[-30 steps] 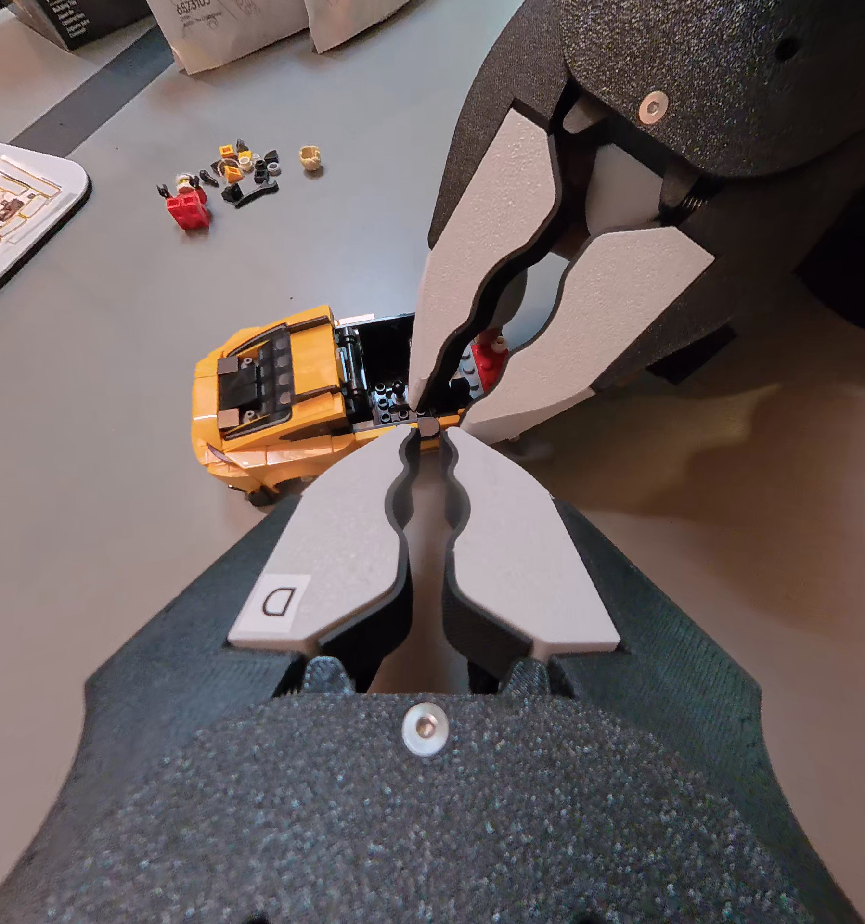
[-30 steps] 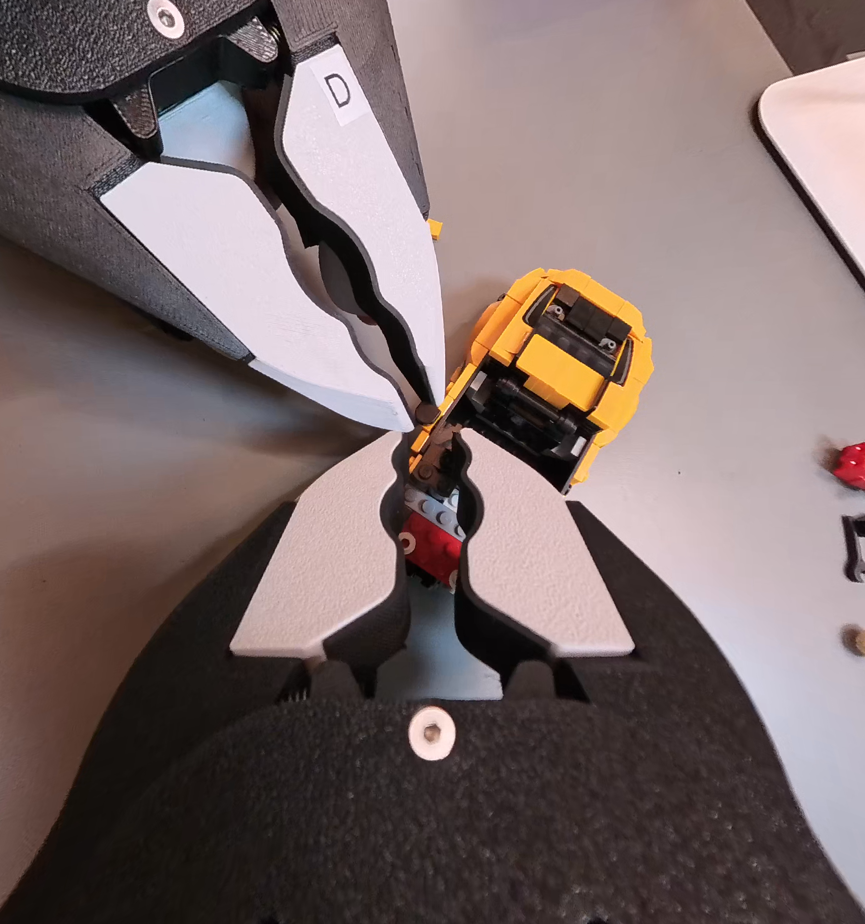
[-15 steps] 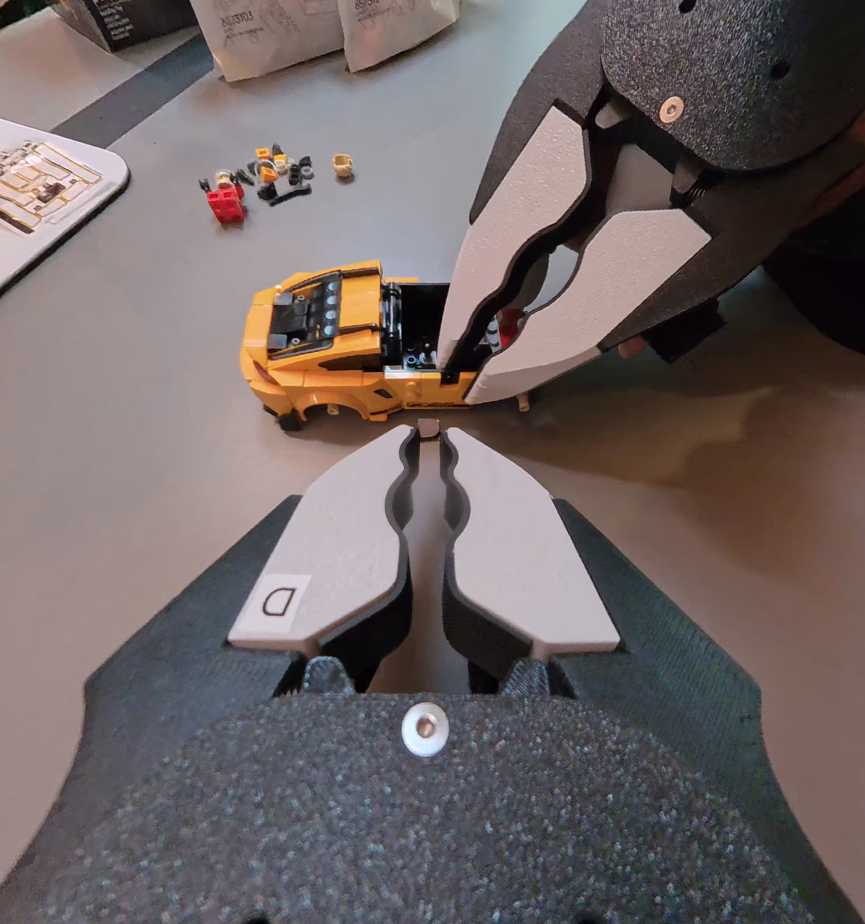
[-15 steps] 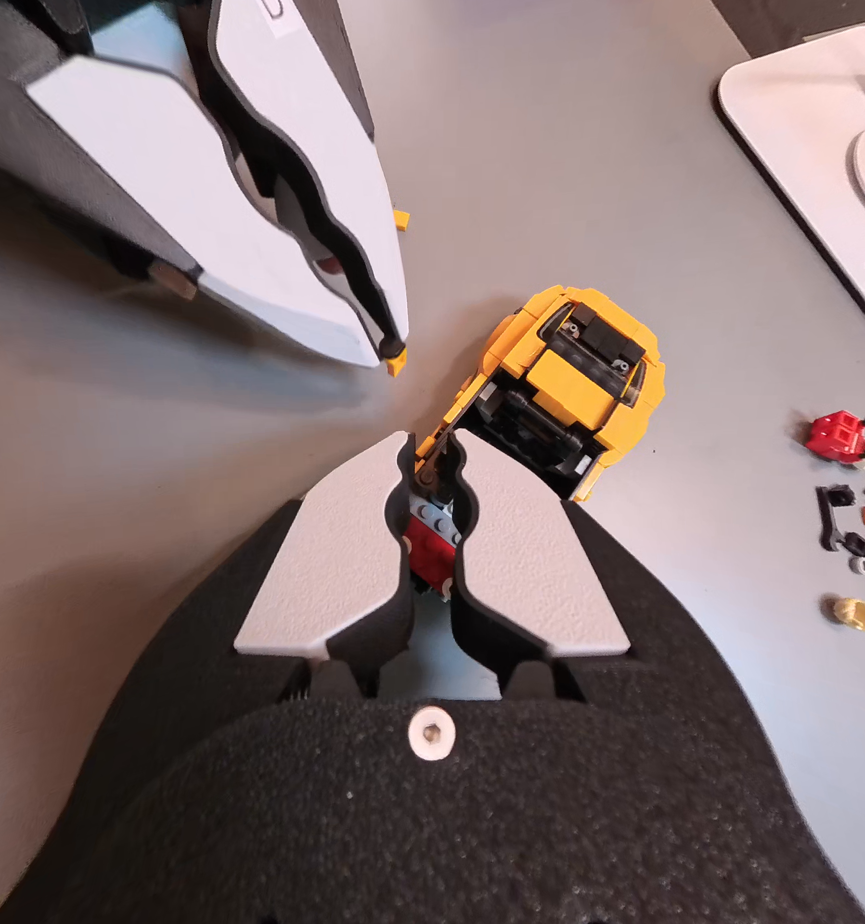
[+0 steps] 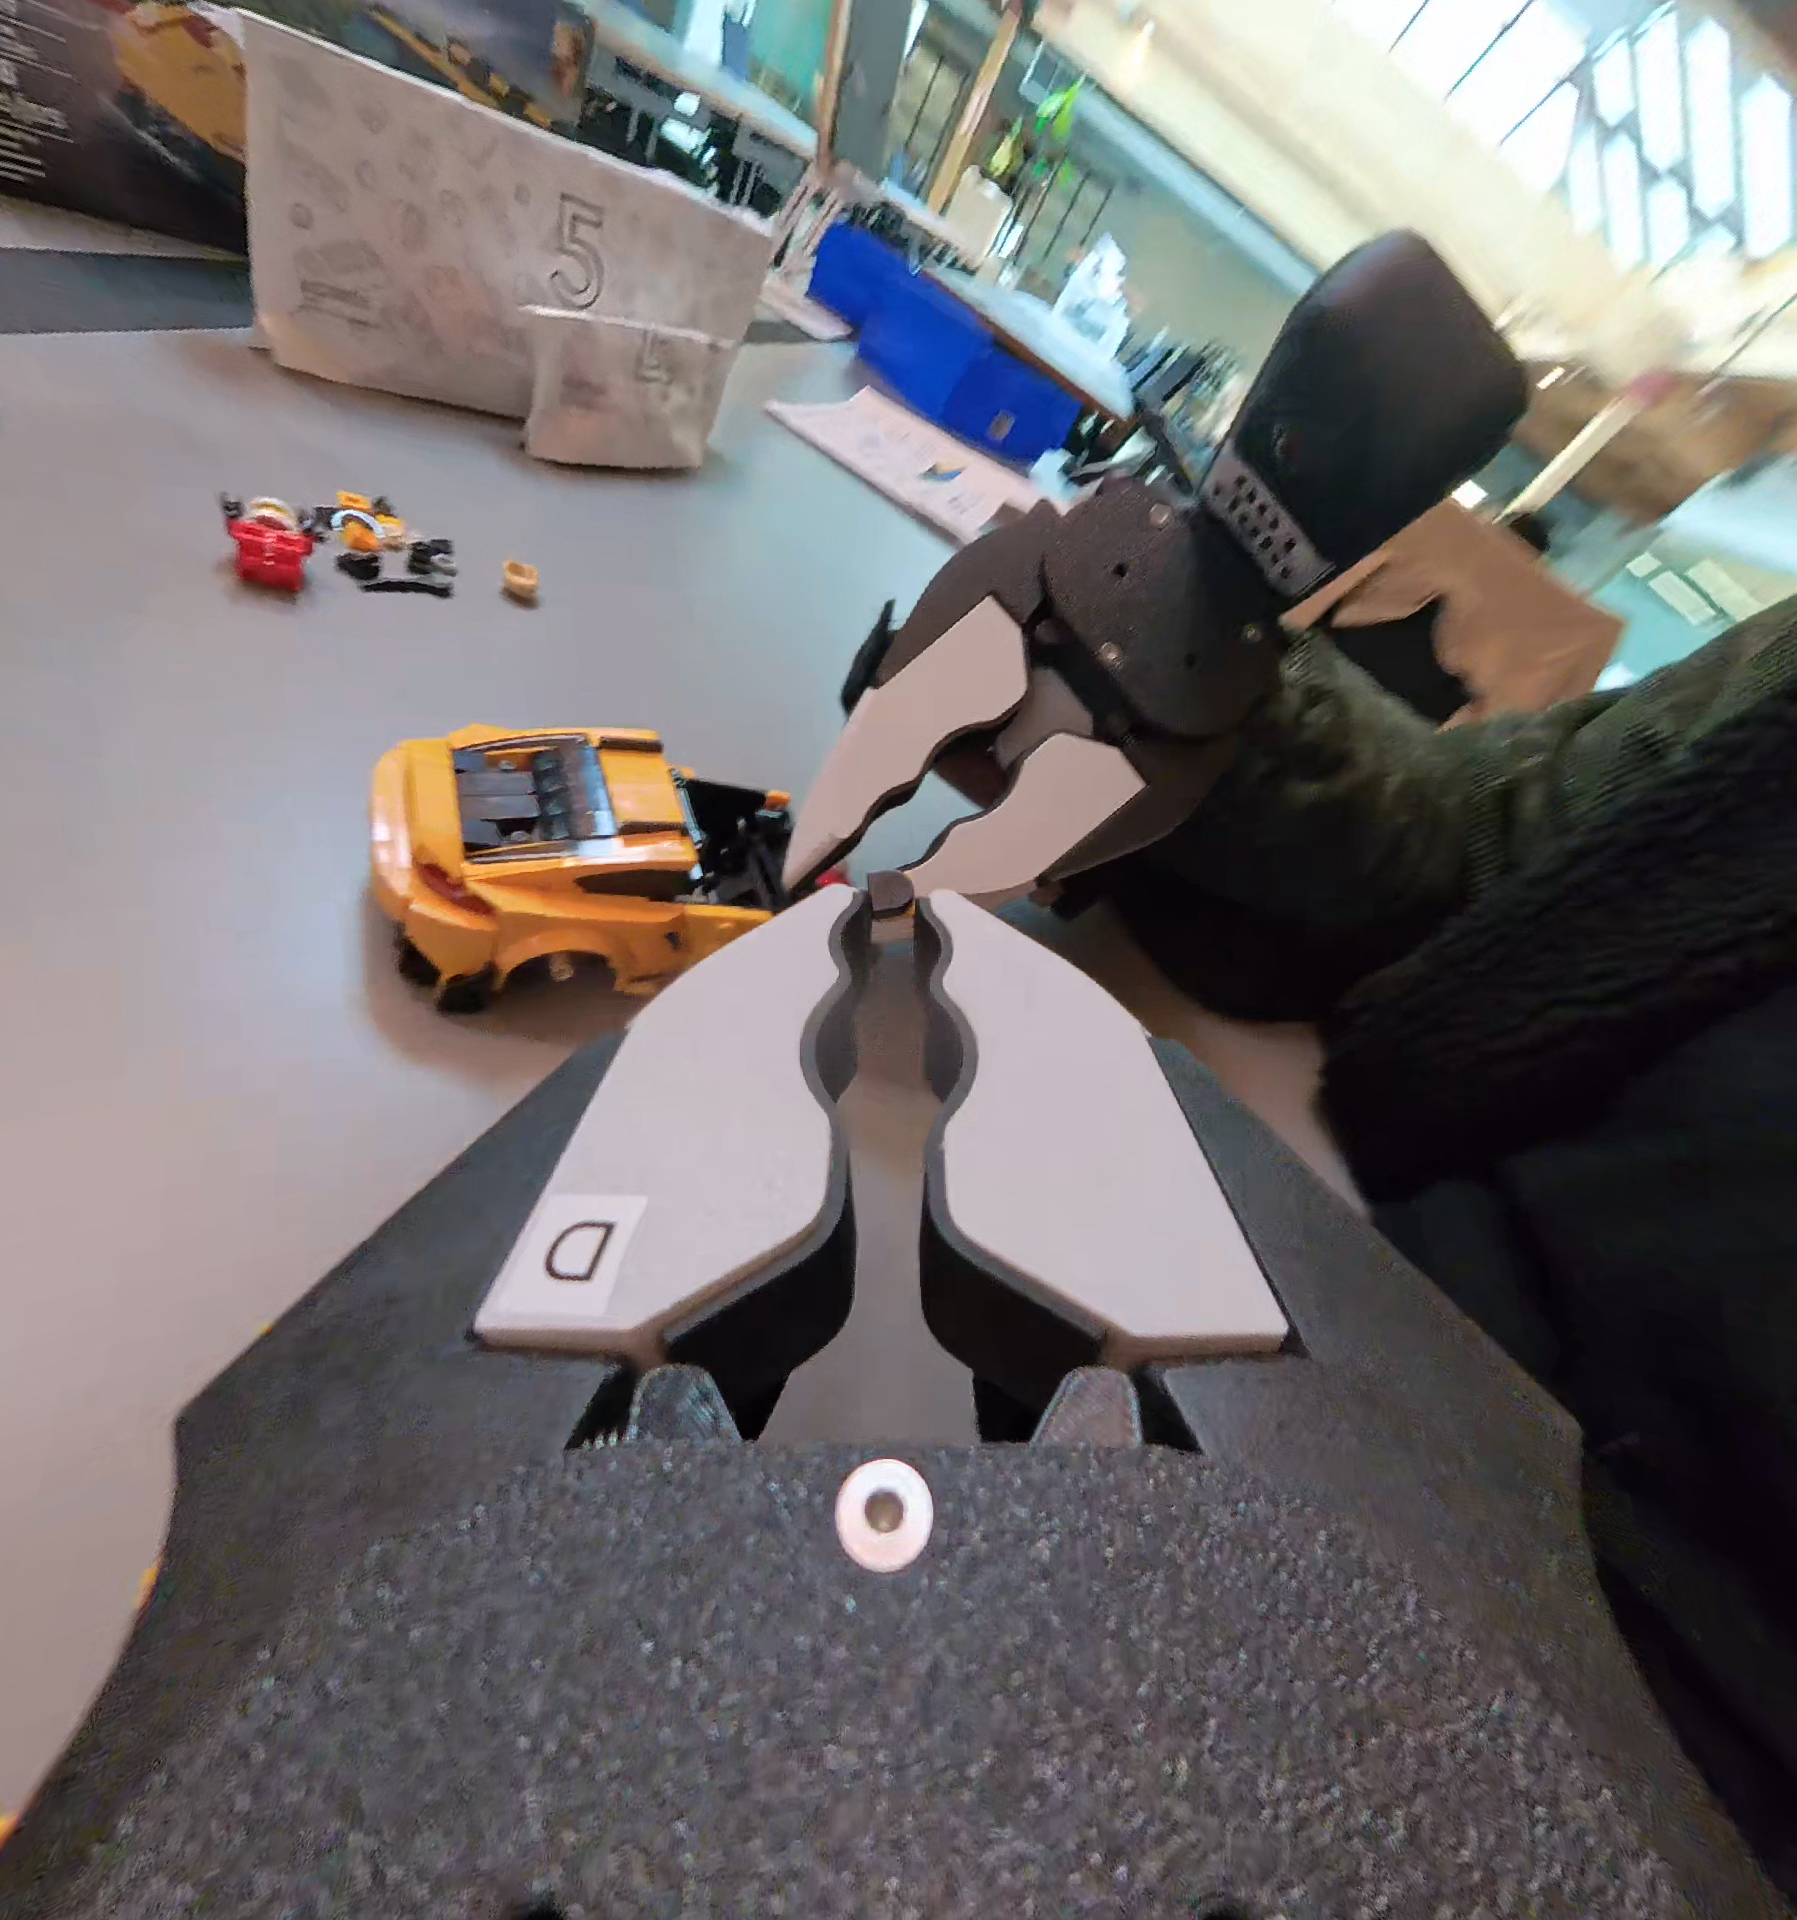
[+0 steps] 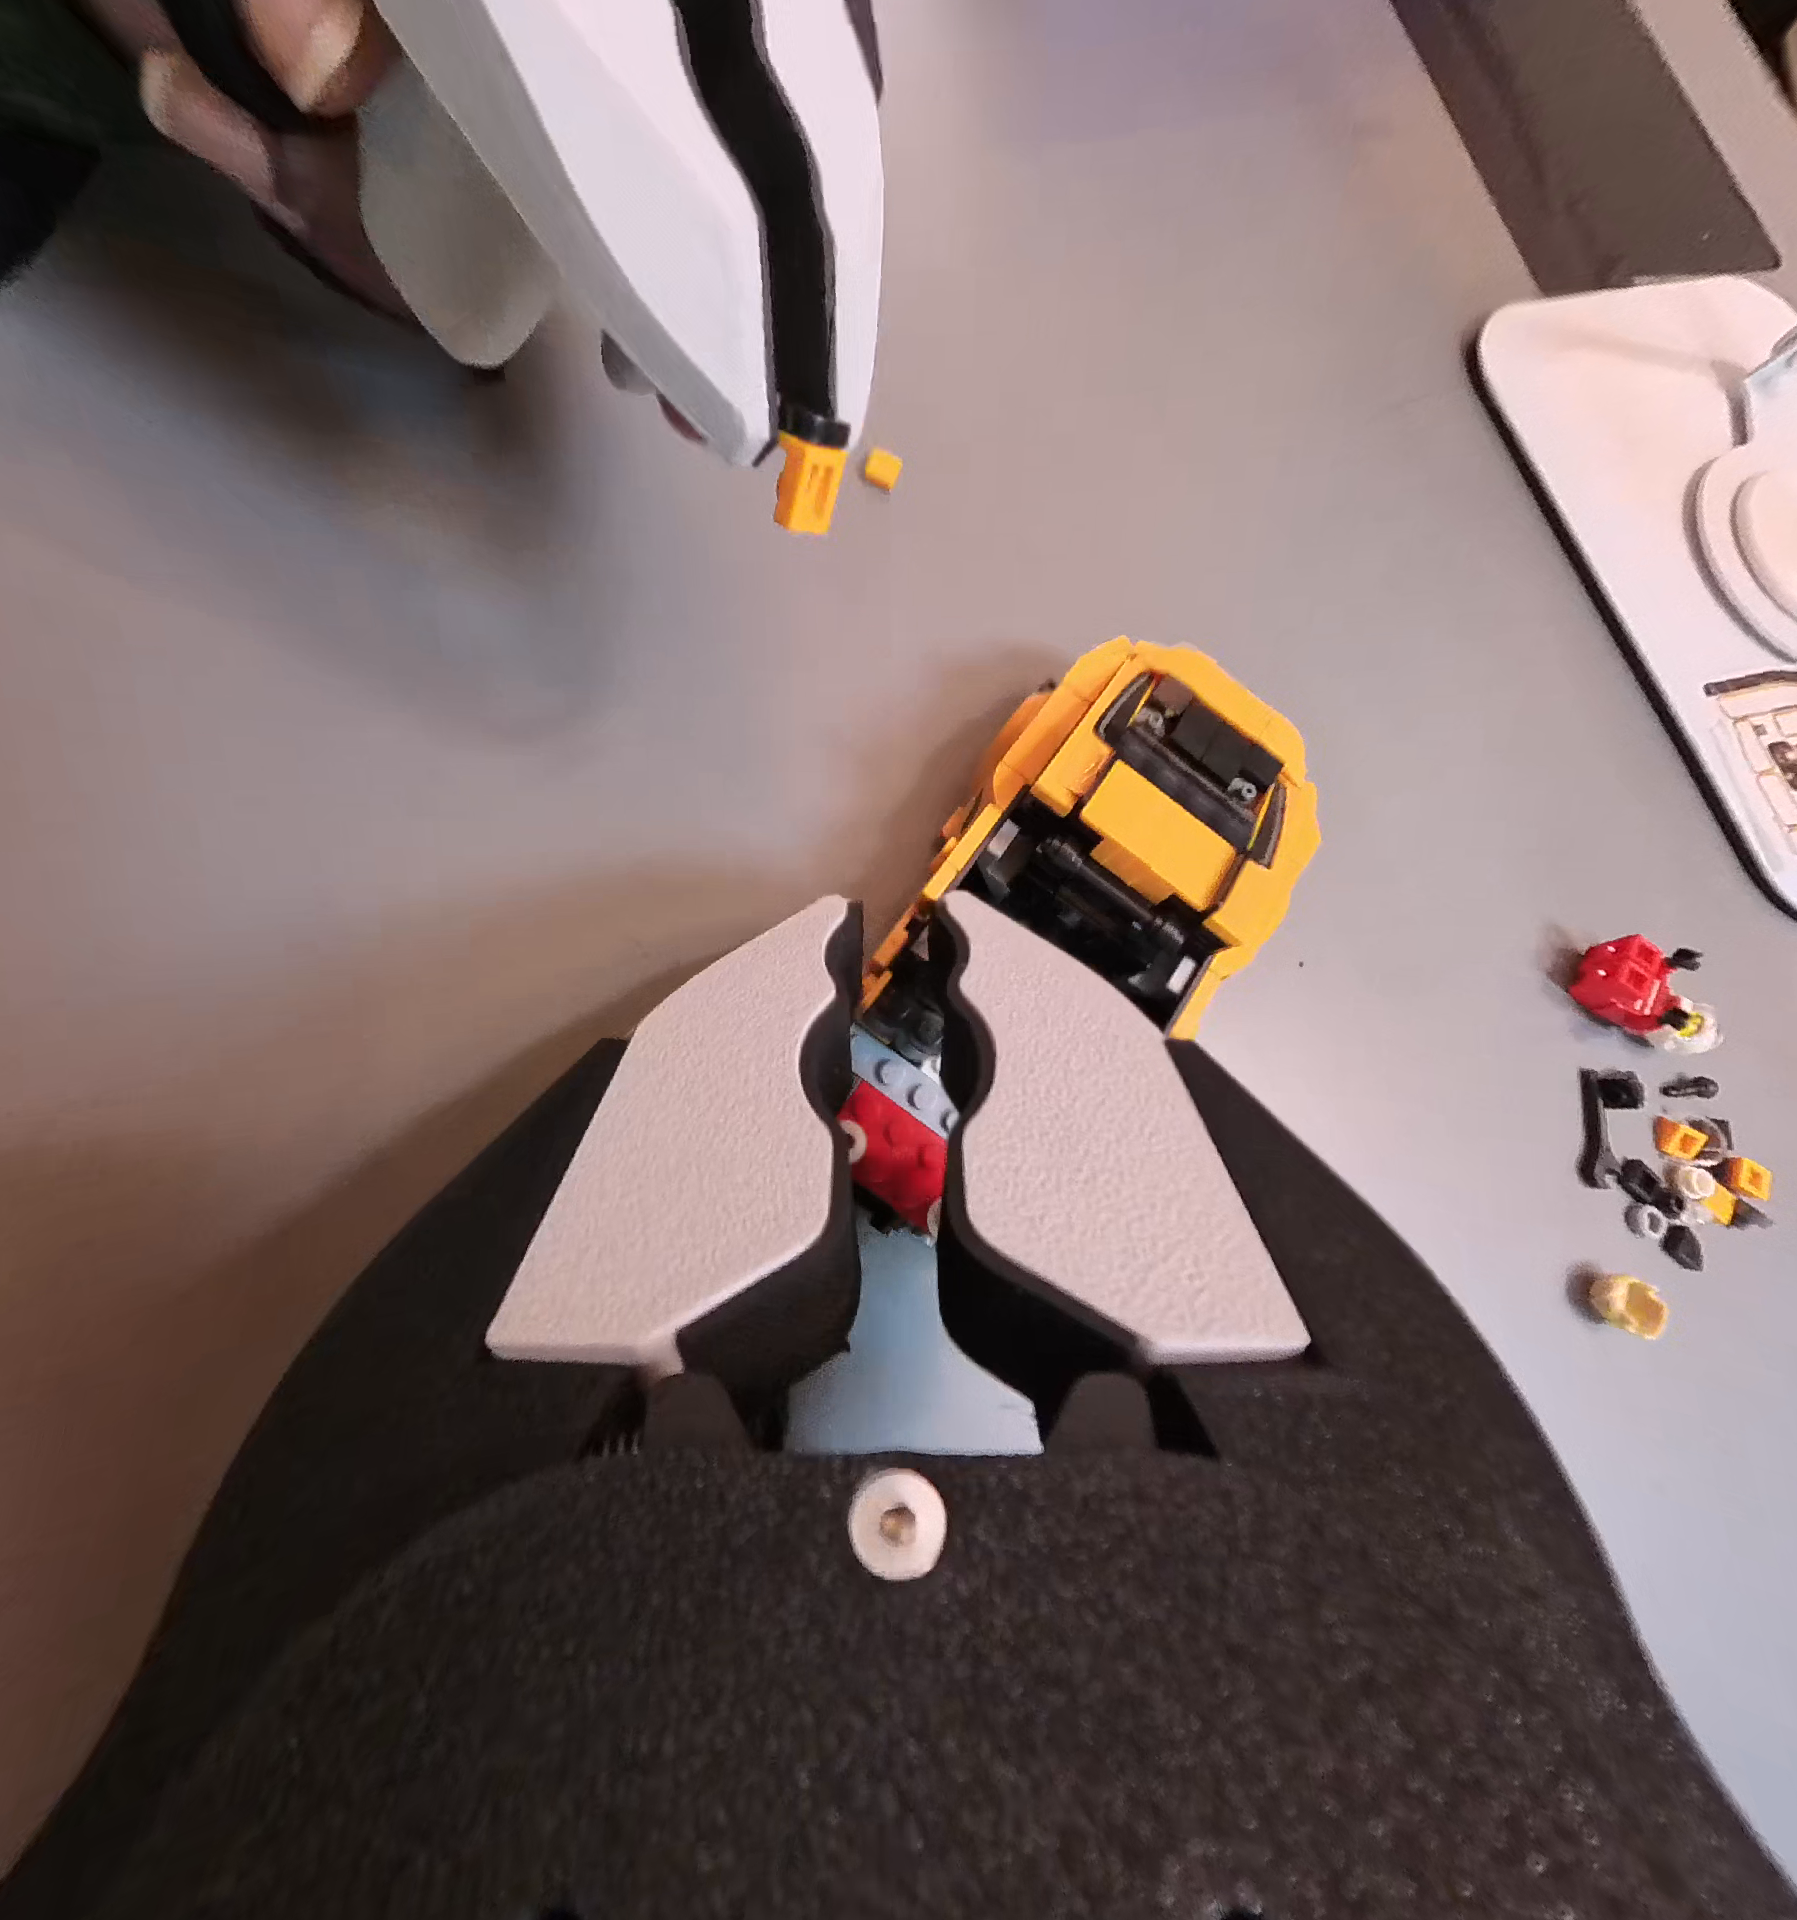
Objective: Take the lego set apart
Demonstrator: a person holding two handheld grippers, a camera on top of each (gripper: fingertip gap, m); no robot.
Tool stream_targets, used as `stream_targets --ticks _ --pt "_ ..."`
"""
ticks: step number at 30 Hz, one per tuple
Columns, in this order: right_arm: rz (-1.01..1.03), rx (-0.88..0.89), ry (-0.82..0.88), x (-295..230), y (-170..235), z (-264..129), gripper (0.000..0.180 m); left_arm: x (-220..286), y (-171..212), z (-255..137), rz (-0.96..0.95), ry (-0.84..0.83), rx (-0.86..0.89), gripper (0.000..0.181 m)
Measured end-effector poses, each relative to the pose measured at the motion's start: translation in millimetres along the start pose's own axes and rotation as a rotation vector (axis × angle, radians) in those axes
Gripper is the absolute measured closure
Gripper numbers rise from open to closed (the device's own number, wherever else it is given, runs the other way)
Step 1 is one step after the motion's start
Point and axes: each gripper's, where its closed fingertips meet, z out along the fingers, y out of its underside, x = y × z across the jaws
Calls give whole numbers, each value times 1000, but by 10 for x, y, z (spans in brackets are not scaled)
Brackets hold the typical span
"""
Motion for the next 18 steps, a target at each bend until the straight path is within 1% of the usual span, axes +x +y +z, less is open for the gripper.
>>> stream_targets --ticks 2,6,9,13,18 --pt "7 56 4 10 -103 -58 166 81 -72 -16 -75 81 53 173" --pt "-16 265 52 2 -489 -233 162 228 -227 -53 -271 258 166 173" --pt "-50 355 99 -26 -699 -334 162 324 -285 -43 -374 353 210 173" --pt "-125 438 156 -79 -863 -443 166 389 -317 -17 -438 409 238 173" --pt "-230 445 219 -107 -891 -474 172 406 -343 -17 -478 428 261 173"
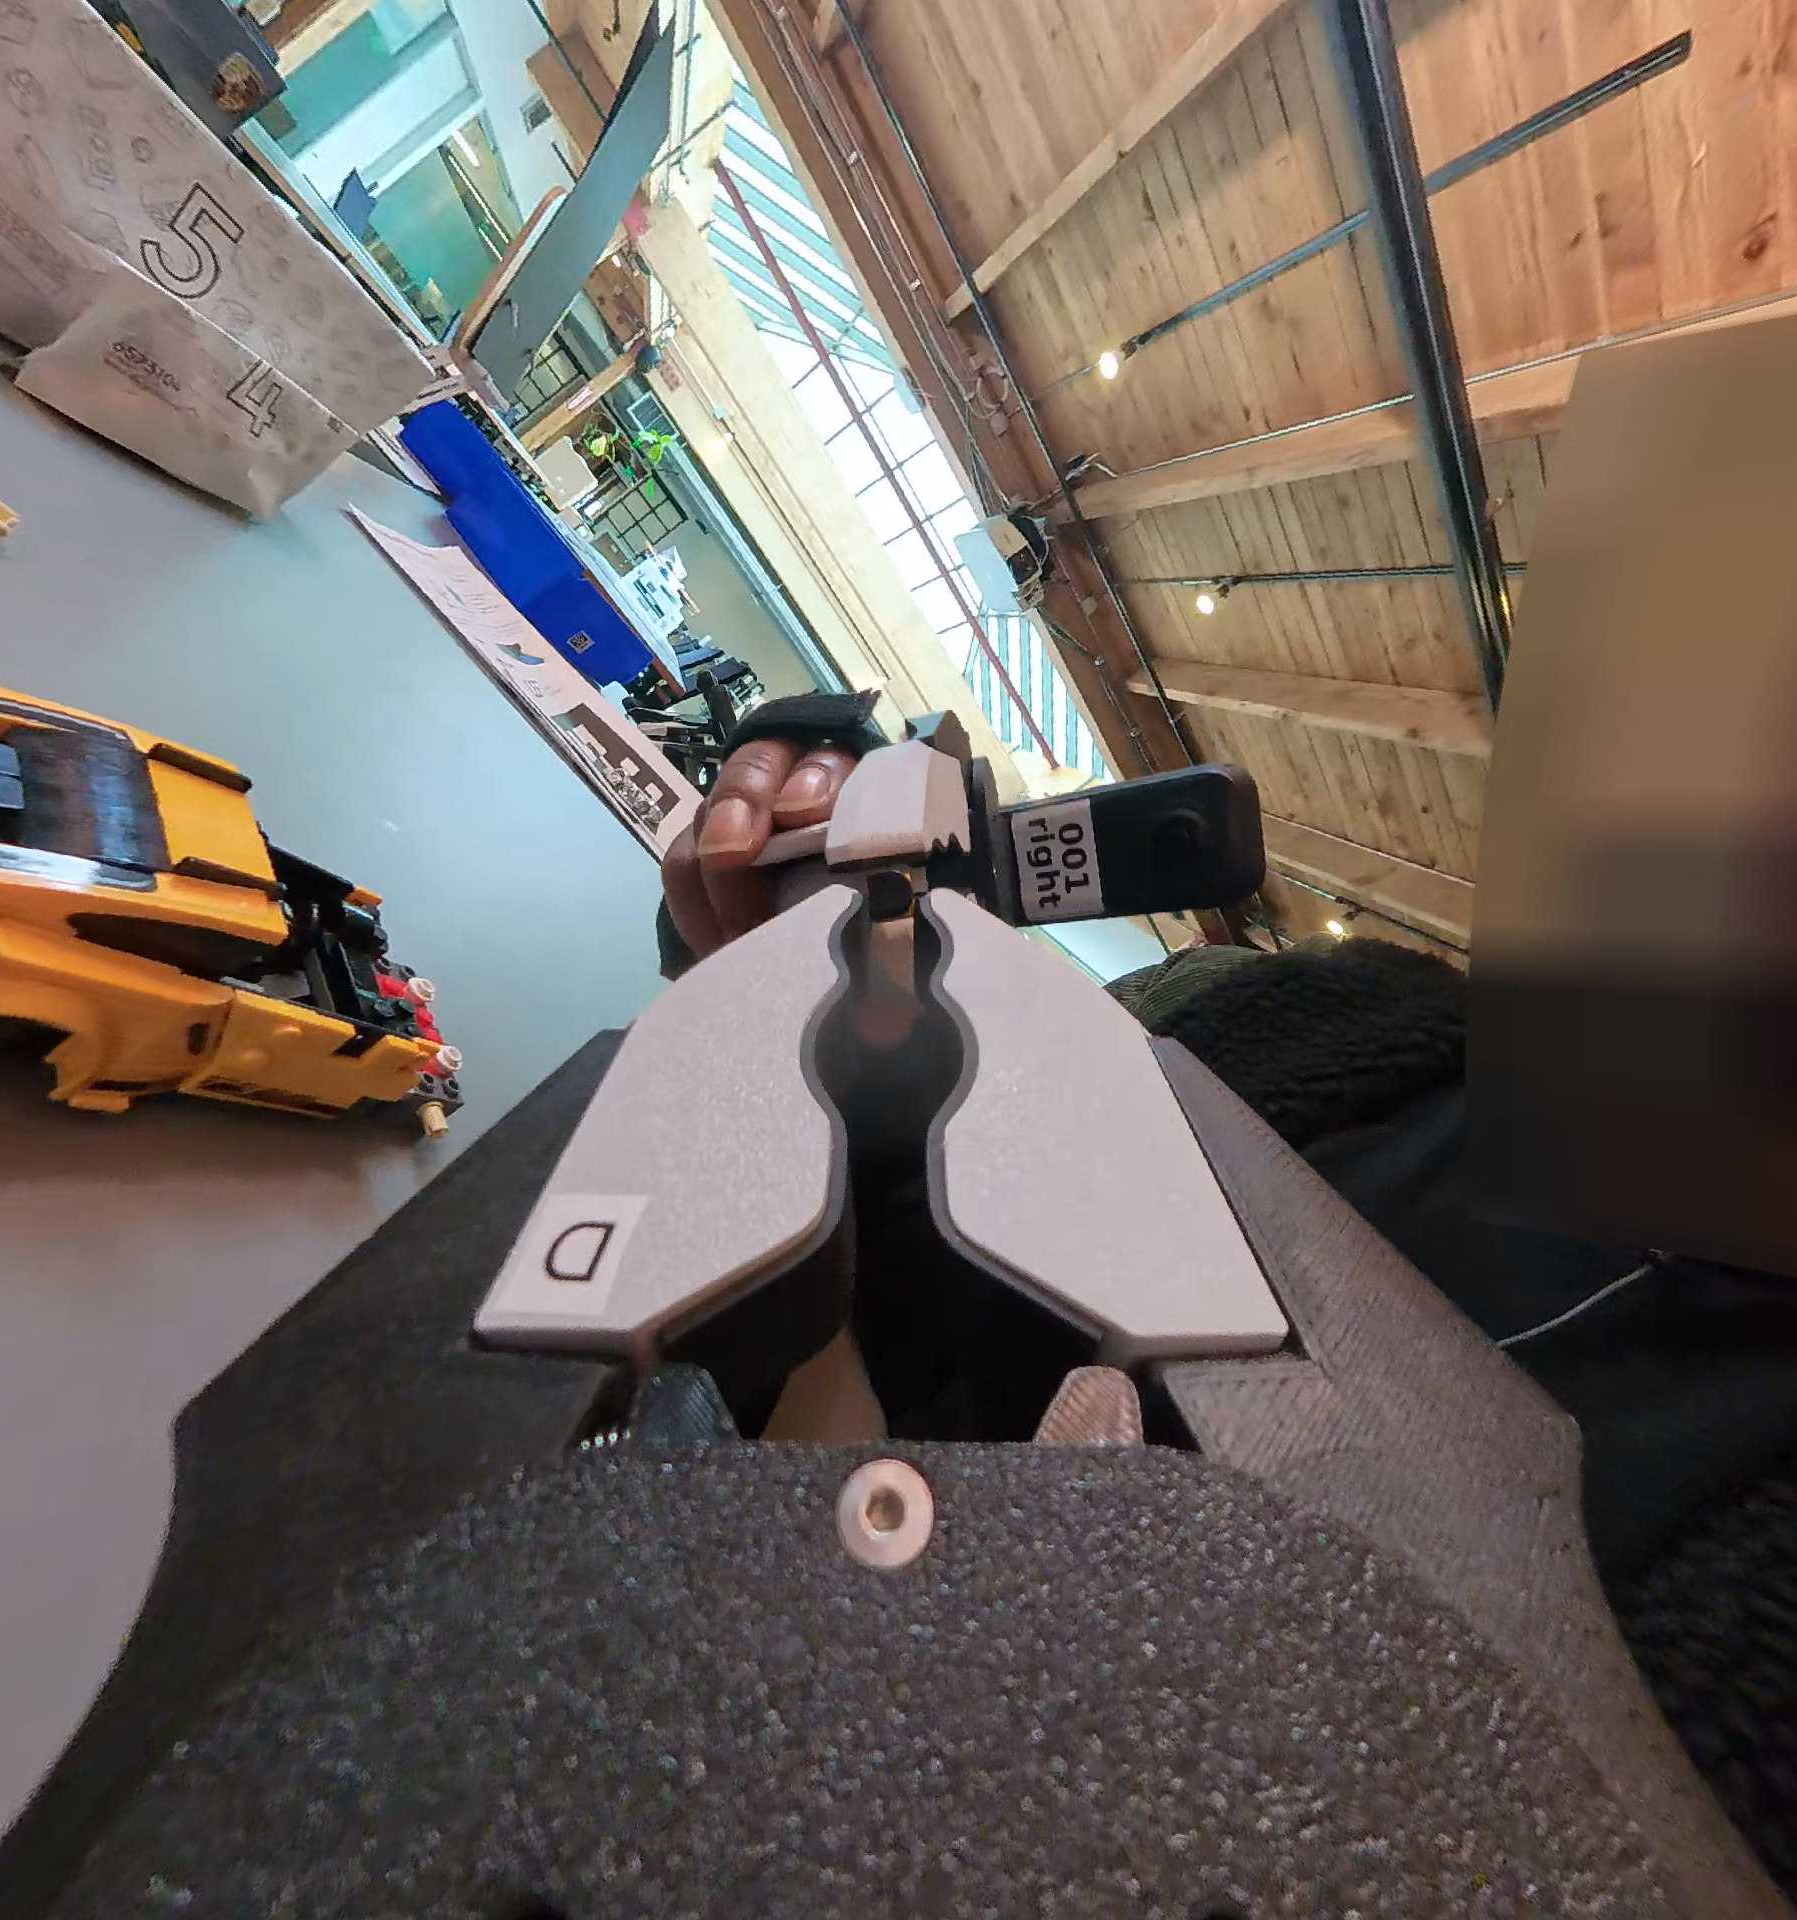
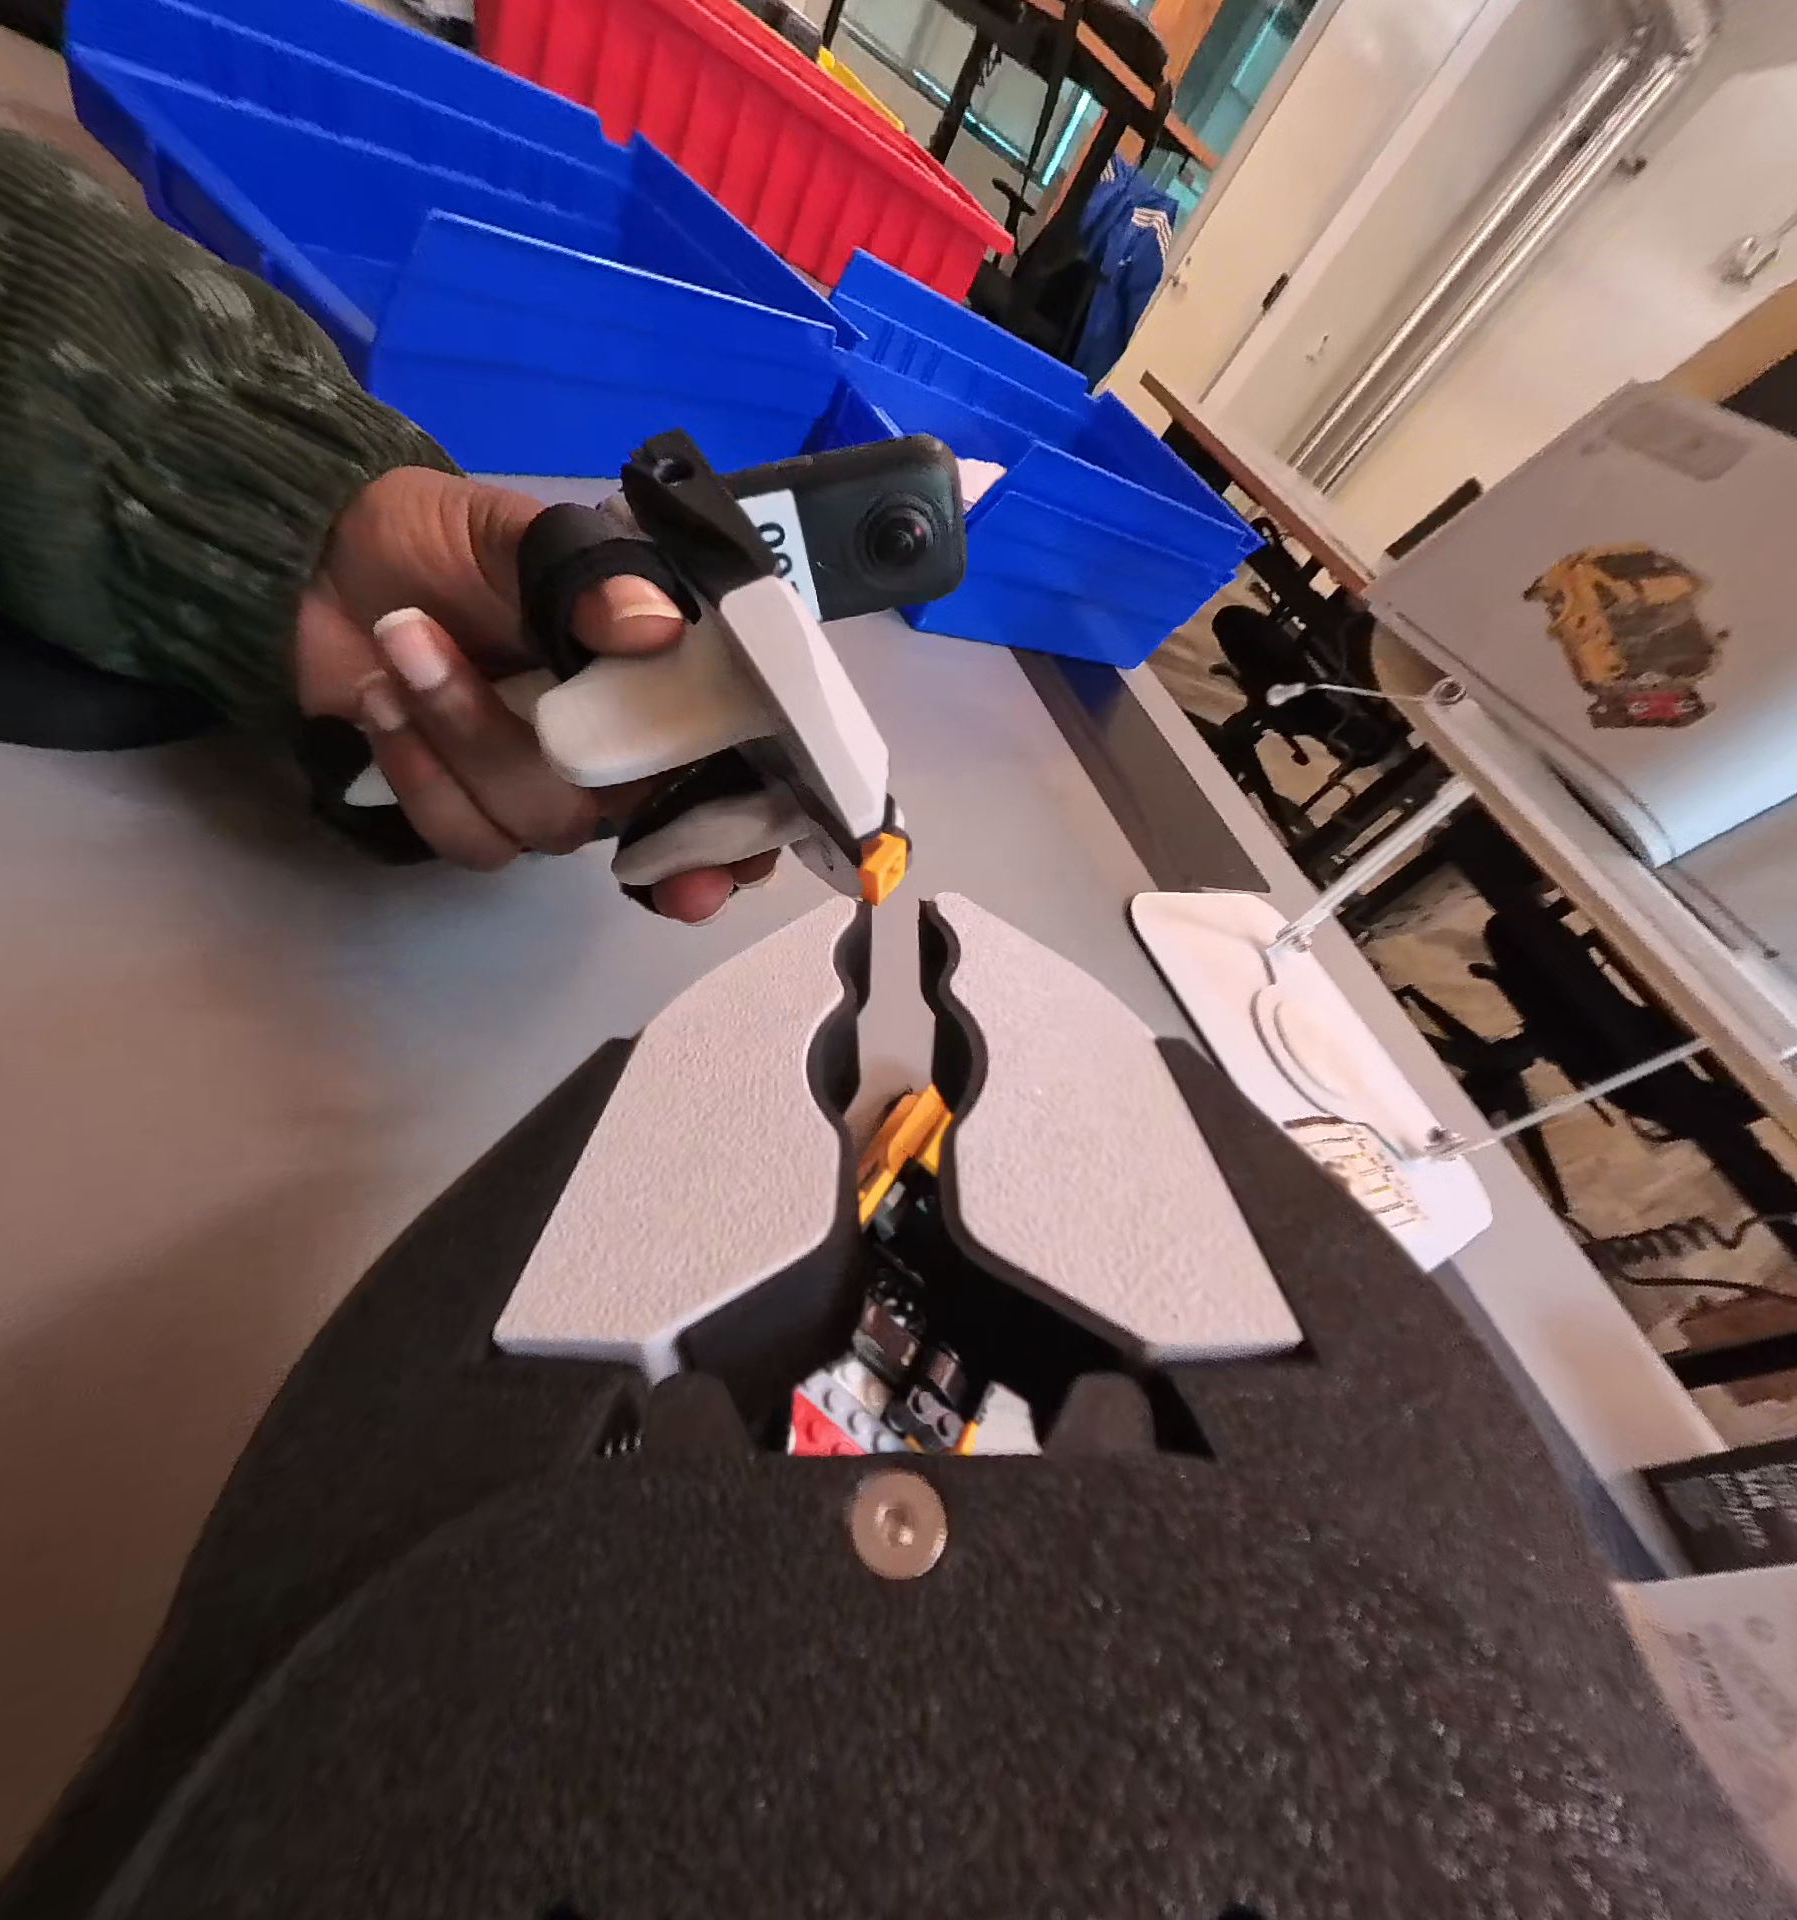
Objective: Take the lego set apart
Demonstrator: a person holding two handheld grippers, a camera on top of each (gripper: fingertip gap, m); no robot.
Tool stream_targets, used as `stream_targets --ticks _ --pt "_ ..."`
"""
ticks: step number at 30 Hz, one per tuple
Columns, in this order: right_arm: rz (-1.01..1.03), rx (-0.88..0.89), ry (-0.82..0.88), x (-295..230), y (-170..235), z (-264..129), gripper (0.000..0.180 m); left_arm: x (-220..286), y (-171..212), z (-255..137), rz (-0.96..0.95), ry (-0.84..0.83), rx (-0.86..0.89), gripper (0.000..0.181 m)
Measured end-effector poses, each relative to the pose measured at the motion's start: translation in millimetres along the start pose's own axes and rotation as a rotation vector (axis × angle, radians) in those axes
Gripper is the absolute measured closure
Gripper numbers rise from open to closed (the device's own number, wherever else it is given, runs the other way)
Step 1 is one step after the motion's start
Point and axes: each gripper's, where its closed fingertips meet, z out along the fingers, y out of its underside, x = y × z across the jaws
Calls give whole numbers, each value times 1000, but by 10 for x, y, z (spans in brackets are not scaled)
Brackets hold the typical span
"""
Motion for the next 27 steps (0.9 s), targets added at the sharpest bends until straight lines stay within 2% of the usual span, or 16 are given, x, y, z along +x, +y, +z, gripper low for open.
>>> stream_targets --ticks 13,27 --pt "-71 -22 10 -34 44 29 175 -91 -10 -19 32 -74 11 173" --pt "-60 -8 -7 -48 23 -2 178 -77 9 -9 35 -71 1 173"
